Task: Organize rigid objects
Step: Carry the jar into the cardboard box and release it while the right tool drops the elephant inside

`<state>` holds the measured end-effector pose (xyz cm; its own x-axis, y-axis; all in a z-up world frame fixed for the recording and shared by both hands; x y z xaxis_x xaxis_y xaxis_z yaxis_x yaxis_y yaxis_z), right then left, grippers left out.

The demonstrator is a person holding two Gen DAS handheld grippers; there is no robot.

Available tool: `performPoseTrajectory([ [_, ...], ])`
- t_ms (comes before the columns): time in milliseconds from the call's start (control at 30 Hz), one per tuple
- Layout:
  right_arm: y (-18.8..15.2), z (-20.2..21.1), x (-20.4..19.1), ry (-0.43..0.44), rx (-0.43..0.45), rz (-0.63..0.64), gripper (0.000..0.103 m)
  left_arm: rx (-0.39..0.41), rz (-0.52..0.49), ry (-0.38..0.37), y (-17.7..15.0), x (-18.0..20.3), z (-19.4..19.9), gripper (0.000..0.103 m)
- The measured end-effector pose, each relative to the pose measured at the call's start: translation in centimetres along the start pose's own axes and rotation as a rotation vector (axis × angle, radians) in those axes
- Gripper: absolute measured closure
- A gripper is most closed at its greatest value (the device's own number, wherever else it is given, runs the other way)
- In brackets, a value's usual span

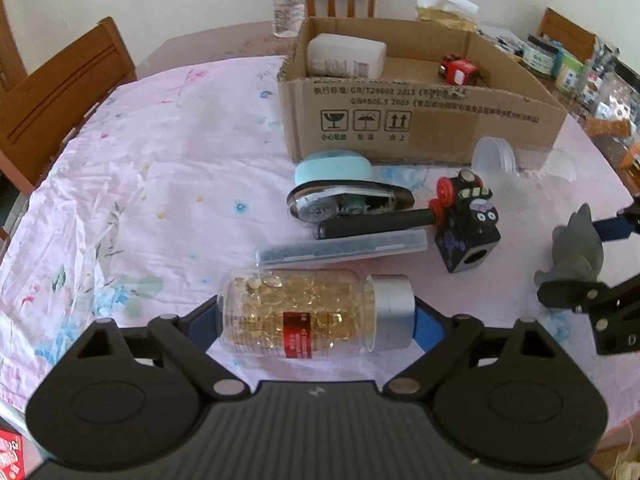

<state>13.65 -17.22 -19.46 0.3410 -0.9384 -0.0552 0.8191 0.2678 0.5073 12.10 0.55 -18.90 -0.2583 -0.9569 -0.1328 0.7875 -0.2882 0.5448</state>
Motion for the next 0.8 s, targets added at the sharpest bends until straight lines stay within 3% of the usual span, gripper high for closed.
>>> performPoseTrajectory([
  [200, 0.8, 1.1, 0.8, -0.03, 0.002, -0.027, 0.025, -0.029, -0.045, -0.046, 0.3, -0.4, 1.5, 0.01],
  [433, 3.1, 3.3, 1.3, -0.024, 0.043, -0.059, 0.025, -0.008, -0.146, -0.061, 2.2, -1.2, 4.6, 0.01],
  [800, 8.2, 6.6, 1.9, -0.031, 0.151, -0.07, 0.025, 0.1, -0.214, -0.098, 9.6, -1.4, 6.7, 0.01],
])
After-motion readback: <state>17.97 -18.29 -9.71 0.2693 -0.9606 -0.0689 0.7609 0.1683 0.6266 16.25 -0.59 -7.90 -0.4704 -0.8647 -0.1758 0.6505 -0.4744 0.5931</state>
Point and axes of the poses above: each gripper's, at about its wrist camera, not at the fingertips, and z roughly against the way its jaws point, x to its right, y to its top, the point moved 10 cm from there along -z, roughly the way its jaws point, and after that the axes turned 10 degrees about -z, right-handed, at the moved point
